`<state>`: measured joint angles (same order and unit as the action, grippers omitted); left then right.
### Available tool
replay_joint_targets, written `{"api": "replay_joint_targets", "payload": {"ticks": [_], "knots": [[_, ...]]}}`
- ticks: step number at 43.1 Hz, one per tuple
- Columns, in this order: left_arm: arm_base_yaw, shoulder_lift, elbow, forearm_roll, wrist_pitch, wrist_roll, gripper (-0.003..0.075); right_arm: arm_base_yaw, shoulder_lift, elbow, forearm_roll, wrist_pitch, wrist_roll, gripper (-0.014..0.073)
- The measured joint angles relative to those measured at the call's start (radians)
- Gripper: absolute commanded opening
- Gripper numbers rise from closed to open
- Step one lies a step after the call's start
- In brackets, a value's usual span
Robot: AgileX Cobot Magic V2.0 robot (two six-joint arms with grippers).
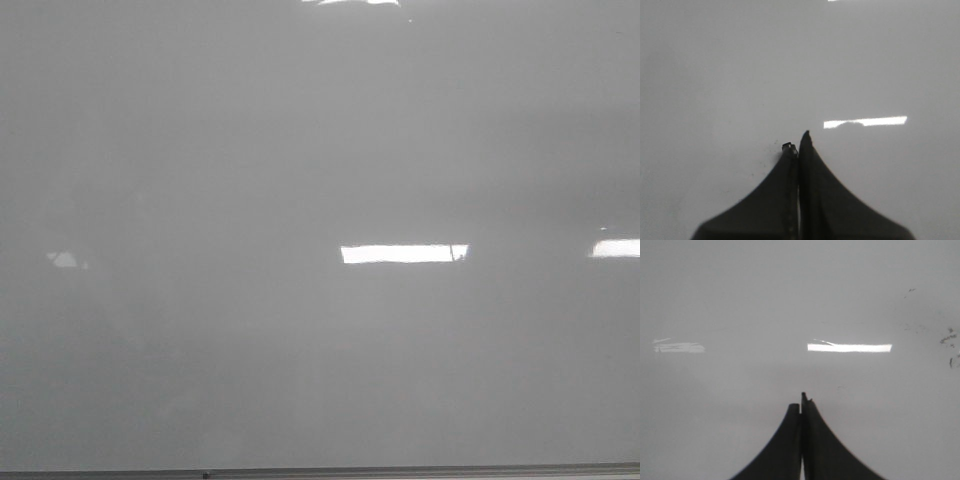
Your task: Write number 6 on whiteboard
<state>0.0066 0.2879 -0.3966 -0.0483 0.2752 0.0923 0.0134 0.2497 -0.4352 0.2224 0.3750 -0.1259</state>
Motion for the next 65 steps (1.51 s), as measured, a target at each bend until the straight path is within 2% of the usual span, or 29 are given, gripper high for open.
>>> {"api": "replay_joint_targets", "payload": {"ticks": [4,7,11,14,17,19,22,28,34,43,51,65], "knots": [[0.000,0.019,-0.002,0.001,0.006,0.000,-0.0013,0.000,0.043,-0.010,0.002,0.000,0.000,-0.0062],[0.000,0.022,-0.002,0.001,0.008,0.000,0.0044,0.000,0.053,-0.011,0.002,0.002,0.000,-0.0014],[0.000,0.022,-0.004,0.001,0.008,0.000,0.0206,0.000,0.054,-0.011,0.004,0.002,0.000,0.0155],[0.000,0.022,-0.004,0.001,0.008,0.000,0.0388,0.000,0.054,-0.011,0.004,0.002,0.000,0.0323],[0.000,0.022,-0.004,0.001,0.008,0.000,0.0528,0.000,0.054,-0.011,0.004,0.004,0.000,0.0507],[0.000,0.022,-0.004,0.001,0.008,0.000,0.0572,0.000,0.054,-0.011,0.004,0.004,0.000,0.0602],[0.000,0.022,-0.002,0.001,0.008,0.000,0.0585,0.000,0.054,-0.011,0.004,0.004,0.000,0.0667],[0.000,0.028,-0.002,0.001,0.008,0.000,0.0585,0.000,0.054,-0.011,0.004,0.004,0.000,0.0645],[0.000,0.108,-0.002,-0.072,0.012,0.000,0.0585,0.000,0.054,-0.011,0.004,0.004,0.000,0.0645],[0.000,0.390,-0.002,-0.252,-0.079,0.000,0.0585,0.000,0.054,-0.011,0.004,0.004,0.000,0.0645],[0.003,0.654,-0.009,-0.281,-0.235,0.000,0.0585,0.000,0.054,-0.011,0.004,0.004,0.000,0.0645],[0.003,1.000,-0.131,-0.285,-0.285,0.000,0.0581,0.000,0.054,-0.011,0.004,0.004,0.000,0.0645]]}}
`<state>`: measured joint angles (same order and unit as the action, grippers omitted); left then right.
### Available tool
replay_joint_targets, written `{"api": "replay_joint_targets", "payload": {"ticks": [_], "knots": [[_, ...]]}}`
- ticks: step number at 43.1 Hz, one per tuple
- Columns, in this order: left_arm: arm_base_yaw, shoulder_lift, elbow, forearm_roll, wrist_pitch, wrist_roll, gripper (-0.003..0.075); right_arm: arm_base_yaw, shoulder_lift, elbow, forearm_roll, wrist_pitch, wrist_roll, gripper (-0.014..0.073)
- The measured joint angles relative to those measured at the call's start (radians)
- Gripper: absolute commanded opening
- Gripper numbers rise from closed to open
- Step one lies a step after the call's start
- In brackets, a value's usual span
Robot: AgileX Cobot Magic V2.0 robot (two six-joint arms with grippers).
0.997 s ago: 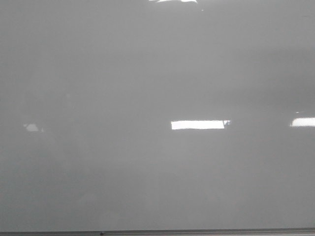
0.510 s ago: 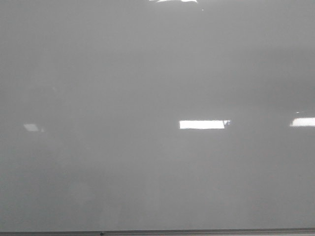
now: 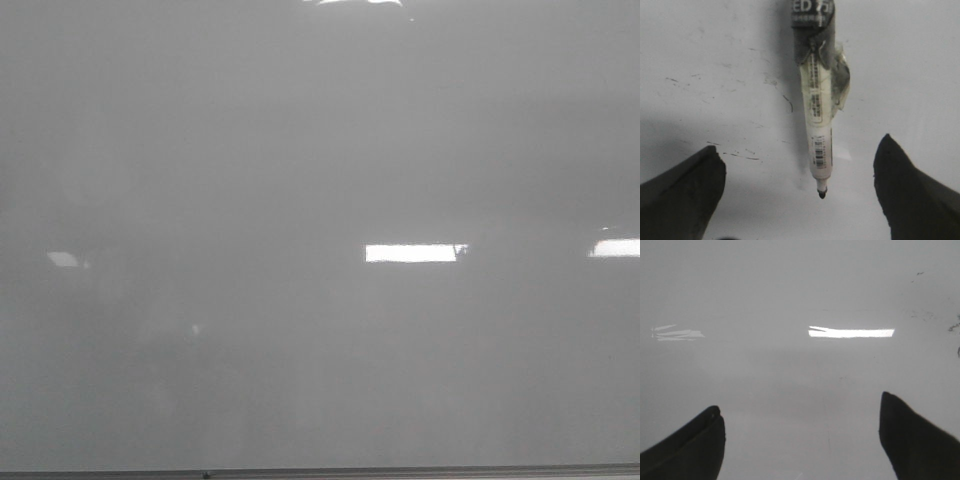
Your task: Write number 6 on whiteboard
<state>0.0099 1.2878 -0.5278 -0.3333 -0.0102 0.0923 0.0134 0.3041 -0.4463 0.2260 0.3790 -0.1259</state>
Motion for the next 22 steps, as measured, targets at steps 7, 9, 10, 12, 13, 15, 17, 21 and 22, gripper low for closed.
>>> {"api": "replay_joint_targets", "payload": {"ticks": [7,9,10,12,13,15,17,21,22], "knots": [[0.000,0.105,-0.045,0.000,-0.023,0.000,0.0494,0.000,0.000,0.000,0.000,0.000,0.000,0.0645],[0.000,0.122,-0.052,0.000,-0.031,0.000,0.0452,0.000,0.000,0.000,0.000,0.000,0.000,0.0645],[0.000,0.129,-0.054,0.000,-0.035,0.000,0.0421,0.000,0.000,0.000,0.000,0.000,0.000,0.0645],[0.000,0.137,-0.054,0.000,-0.045,0.000,0.0372,0.000,0.000,0.000,0.000,0.000,0.000,0.0645],[0.000,0.141,-0.054,0.000,-0.048,0.000,0.0347,0.000,0.000,0.000,0.000,0.000,0.000,0.0645],[0.000,0.146,-0.054,0.000,-0.058,0.000,0.0286,0.000,0.000,0.000,0.000,0.000,0.000,0.0645],[0.000,0.147,-0.054,0.000,-0.065,0.000,0.0233,0.000,0.000,0.000,0.000,0.000,0.000,0.0645],[0.000,0.147,-0.055,0.019,-0.072,0.000,0.0127,0.000,0.000,0.000,0.000,0.000,0.000,0.0645],[0.000,0.147,-0.055,0.026,-0.072,0.000,0.0094,0.000,0.000,0.000,0.000,0.000,0.000,0.0645]]}}
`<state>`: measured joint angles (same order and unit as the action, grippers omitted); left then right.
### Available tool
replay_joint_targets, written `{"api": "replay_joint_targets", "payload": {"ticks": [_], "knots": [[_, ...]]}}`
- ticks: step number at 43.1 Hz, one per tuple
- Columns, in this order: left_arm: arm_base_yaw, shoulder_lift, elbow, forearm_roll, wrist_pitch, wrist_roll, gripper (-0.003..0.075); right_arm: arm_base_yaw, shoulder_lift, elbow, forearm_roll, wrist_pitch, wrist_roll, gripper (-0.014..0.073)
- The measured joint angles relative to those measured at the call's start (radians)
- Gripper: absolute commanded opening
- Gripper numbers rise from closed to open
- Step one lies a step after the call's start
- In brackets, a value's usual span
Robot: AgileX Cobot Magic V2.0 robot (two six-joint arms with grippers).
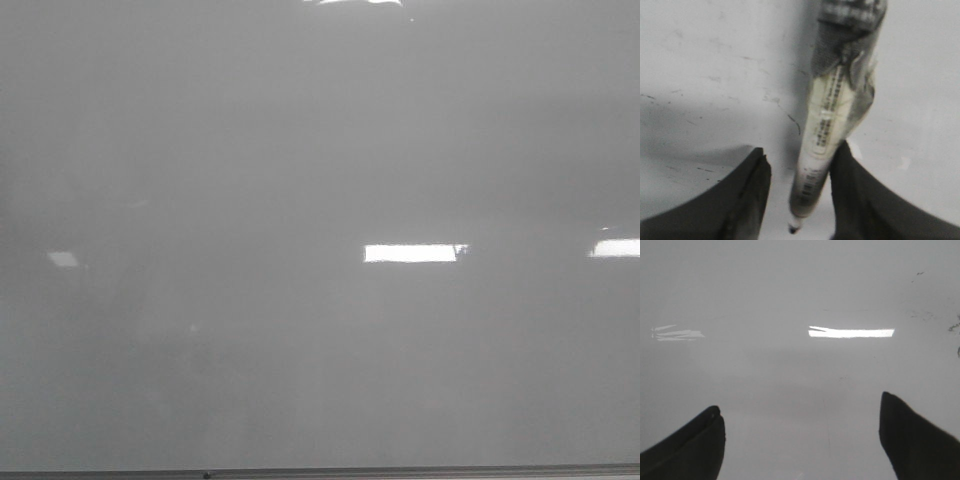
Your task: Write number 6 on whiteboard
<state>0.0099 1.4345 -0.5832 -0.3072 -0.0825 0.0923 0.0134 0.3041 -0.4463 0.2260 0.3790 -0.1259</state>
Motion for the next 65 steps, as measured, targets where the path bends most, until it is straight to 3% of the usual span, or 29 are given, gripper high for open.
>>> {"api": "replay_joint_targets", "payload": {"ticks": [6,11,15,24,28,32,39,46,55,65], "knots": [[0.000,0.000,0.000,0.034,0.000,0.000,-0.0014,0.000,0.000,0.000,0.000,0.000,0.000,0.0645],[0.000,-0.012,-0.001,0.054,0.028,0.000,-0.0020,0.000,0.000,0.000,0.000,0.000,0.000,0.0645],[-0.010,-0.060,-0.018,0.108,0.124,0.000,-0.0020,0.000,0.002,-0.002,0.000,0.015,0.000,0.0645],[-0.123,-0.137,-0.198,0.229,0.565,0.030,-0.0020,0.010,0.109,-0.059,0.012,0.171,-0.014,0.0645],[-0.204,-0.139,-0.283,0.249,0.772,0.121,-0.0020,0.040,0.196,-0.106,0.031,0.244,-0.082,0.0645],[-0.304,-0.139,-0.332,0.255,0.895,0.258,-0.0020,0.094,0.281,-0.158,0.096,0.305,-0.184,0.0645],[-0.502,-0.139,-0.352,0.277,0.944,0.485,-0.0020,0.228,0.446,-0.242,0.254,0.406,-0.438,0.0645],[-0.698,-0.139,-0.353,0.338,0.946,0.545,-0.0020,0.389,0.588,-0.318,0.337,0.436,-0.651,0.0645],[-0.854,-0.139,-0.355,0.382,0.946,0.550,-0.0020,0.573,0.737,-0.415,0.352,0.437,-0.712,0.0645],[-0.888,-0.139,-0.357,0.384,0.921,0.550,-0.0020,0.700,0.914,-0.526,0.354,0.395,-0.725,0.0645]]}}
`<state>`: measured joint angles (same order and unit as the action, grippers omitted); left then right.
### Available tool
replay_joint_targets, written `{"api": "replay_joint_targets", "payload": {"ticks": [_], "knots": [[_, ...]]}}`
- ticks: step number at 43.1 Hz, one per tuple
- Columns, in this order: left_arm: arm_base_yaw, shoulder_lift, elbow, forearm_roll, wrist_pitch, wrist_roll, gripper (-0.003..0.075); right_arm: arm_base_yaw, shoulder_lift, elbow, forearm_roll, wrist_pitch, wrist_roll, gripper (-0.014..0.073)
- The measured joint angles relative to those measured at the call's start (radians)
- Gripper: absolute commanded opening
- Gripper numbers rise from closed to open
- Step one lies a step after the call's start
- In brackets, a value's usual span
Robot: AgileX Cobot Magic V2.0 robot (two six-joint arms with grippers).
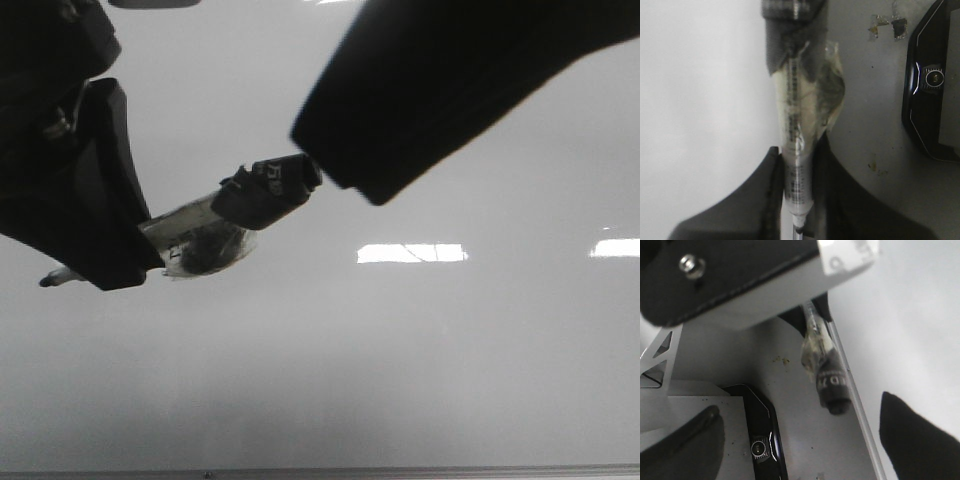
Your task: Write number 6 on whiteboard
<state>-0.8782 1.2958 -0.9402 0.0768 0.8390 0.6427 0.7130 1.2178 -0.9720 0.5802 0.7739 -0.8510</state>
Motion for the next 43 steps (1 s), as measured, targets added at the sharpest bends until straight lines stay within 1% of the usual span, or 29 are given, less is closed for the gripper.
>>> {"api": "replay_joint_targets", "payload": {"ticks": [12,15,19,33,34,36,38,40,41,43], "knots": [[0.000,-0.011,0.000,0.000,-0.056,0.000,-0.0020,0.015,0.144,-0.051,0.001,-0.078,-0.028,0.0643],[0.000,-0.017,0.000,-0.005,-0.069,0.000,-0.0020,0.015,0.161,-0.055,0.001,-0.092,-0.032,0.0622],[0.000,-0.019,0.000,-0.011,-0.074,0.000,-0.0020,0.015,0.169,-0.059,0.002,-0.100,-0.033,0.0531],[0.000,-0.019,0.000,-0.017,-0.076,0.000,-0.0020,0.015,0.171,-0.060,0.009,-0.102,-0.034,0.0018],[0.000,-0.019,0.000,-0.015,-0.076,0.004,-0.0020,0.015,0.171,-0.060,0.012,-0.100,-0.035,-0.0003],[0.000,-0.019,0.000,-0.015,-0.076,0.008,-0.0019,0.015,0.171,-0.060,0.012,-0.098,-0.035,-0.0071],[0.000,-0.019,0.000,-0.015,-0.076,0.008,-0.0012,0.015,0.171,-0.060,0.012,-0.095,-0.035,-0.0062],[0.000,-0.019,0.000,-0.015,-0.076,0.008,0.0017,0.015,0.171,-0.060,0.012,-0.095,-0.035,-0.0060],[0.000,-0.019,0.000,-0.015,-0.076,0.008,0.0039,0.015,0.171,-0.060,0.012,-0.093,-0.036,-0.0060],[0.000,-0.019,0.000,-0.015,-0.076,0.008,0.0109,0.010,0.171,-0.060,0.012,-0.090,-0.036,-0.0060]]}}
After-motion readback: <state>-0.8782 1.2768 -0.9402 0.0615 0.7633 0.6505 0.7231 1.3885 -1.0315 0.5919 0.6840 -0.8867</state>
